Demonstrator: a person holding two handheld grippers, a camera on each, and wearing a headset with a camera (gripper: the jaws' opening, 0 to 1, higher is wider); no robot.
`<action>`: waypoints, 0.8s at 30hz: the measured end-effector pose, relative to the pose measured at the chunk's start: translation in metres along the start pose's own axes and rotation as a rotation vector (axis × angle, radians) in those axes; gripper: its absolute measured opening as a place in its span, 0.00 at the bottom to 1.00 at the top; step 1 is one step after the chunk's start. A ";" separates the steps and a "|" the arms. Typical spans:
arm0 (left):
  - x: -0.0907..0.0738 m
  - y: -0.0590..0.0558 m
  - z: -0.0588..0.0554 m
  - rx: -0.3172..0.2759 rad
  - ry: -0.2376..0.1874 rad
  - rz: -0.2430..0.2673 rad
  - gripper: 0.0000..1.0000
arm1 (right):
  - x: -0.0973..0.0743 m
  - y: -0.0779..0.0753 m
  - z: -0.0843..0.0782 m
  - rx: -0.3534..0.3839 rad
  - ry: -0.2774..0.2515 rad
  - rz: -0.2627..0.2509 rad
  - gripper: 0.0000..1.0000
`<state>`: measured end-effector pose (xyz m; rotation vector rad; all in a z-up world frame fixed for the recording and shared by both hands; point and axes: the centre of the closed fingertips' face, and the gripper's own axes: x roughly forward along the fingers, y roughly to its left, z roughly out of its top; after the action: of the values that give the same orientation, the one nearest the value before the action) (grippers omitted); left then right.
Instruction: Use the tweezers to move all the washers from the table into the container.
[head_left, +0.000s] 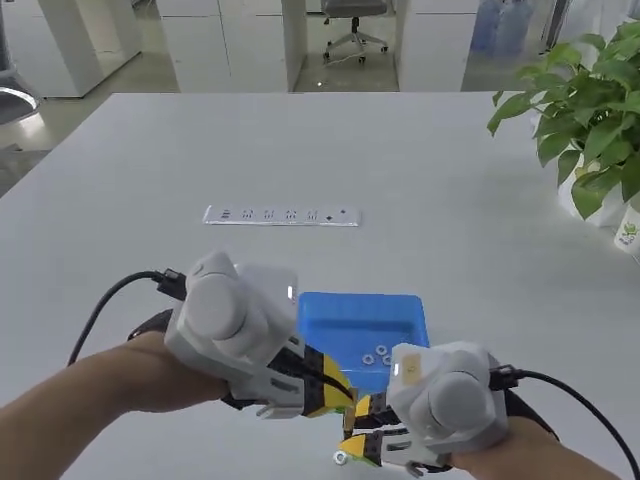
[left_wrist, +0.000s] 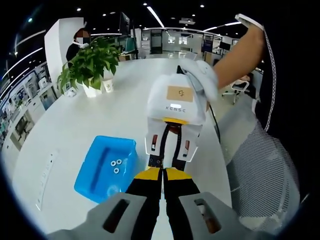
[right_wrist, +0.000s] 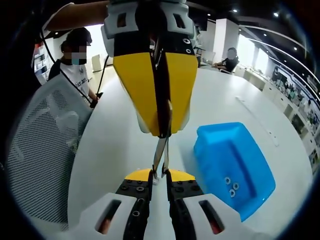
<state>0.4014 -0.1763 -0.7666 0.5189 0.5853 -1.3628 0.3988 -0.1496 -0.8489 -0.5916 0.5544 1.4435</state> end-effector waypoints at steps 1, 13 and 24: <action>0.000 -0.001 -0.001 0.000 0.000 -0.001 0.04 | 0.001 0.001 0.000 0.000 0.000 0.002 0.13; 0.004 -0.008 -0.009 -0.007 -0.003 -0.006 0.04 | 0.009 0.009 -0.003 -0.007 0.009 0.013 0.14; 0.008 -0.009 -0.015 0.010 0.017 -0.006 0.04 | 0.010 0.010 -0.011 -0.007 0.028 0.015 0.13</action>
<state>0.3924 -0.1742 -0.7834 0.5373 0.5948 -1.3683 0.3898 -0.1491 -0.8642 -0.6151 0.5773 1.4541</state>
